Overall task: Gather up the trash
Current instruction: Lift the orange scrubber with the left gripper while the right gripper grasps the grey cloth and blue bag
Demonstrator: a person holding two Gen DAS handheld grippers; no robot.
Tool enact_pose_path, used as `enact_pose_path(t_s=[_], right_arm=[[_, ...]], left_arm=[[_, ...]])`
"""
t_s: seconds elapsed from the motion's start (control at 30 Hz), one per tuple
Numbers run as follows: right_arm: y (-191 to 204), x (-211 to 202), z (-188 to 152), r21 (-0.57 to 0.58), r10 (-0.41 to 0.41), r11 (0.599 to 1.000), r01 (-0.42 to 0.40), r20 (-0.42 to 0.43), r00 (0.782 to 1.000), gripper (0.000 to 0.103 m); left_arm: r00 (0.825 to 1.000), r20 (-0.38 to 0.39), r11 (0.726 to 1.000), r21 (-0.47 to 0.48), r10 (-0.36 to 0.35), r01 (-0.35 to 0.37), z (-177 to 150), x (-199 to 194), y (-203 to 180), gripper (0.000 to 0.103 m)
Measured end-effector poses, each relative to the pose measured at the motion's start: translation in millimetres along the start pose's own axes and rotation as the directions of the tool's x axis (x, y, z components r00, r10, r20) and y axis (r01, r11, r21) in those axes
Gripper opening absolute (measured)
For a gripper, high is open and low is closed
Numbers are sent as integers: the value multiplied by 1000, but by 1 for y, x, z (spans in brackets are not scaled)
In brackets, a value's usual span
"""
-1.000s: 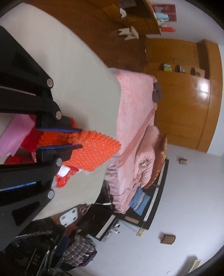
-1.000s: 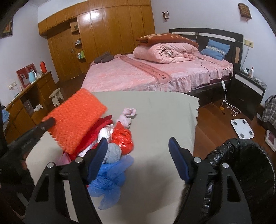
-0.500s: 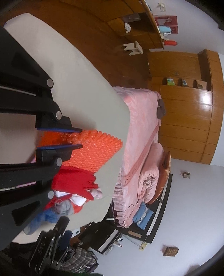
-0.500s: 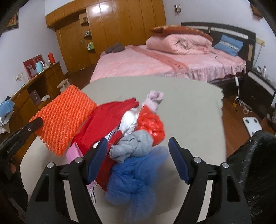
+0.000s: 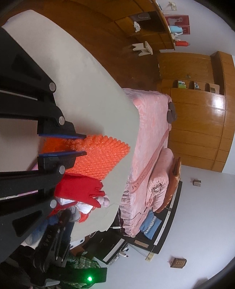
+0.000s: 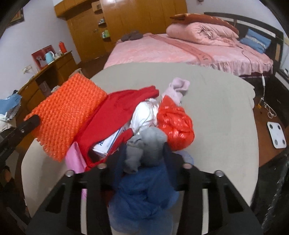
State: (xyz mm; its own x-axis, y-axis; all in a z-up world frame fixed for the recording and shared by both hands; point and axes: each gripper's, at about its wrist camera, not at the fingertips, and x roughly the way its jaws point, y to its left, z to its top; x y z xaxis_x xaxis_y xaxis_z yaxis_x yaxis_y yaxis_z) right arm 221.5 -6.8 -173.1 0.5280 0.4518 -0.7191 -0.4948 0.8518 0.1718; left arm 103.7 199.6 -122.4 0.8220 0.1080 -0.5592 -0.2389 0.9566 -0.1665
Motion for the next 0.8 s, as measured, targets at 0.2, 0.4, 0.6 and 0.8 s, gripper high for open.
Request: enact_pose_path(t_s=[0.2,0.4,0.6,0.8], right_arm=[[-7,-30,10,13,18,1000,-19,70,997,27],[-7,-67,28,8,28,1000,-30,164,986,27],[-13,-110,36,18,14,1000,-19,246,969,27],[-35,-149,25,52,-37,998,23,281,959,27]], left_arm=[[999,30,1000,5,-13,13,6,-13,-3,12],[995,87,999,13,-46,45,24,-36,-16,12],[987,124,994,44,-103,98,39,-55,-43,12],[979,117,982,106,-167,155,37,-63,-80,12]])
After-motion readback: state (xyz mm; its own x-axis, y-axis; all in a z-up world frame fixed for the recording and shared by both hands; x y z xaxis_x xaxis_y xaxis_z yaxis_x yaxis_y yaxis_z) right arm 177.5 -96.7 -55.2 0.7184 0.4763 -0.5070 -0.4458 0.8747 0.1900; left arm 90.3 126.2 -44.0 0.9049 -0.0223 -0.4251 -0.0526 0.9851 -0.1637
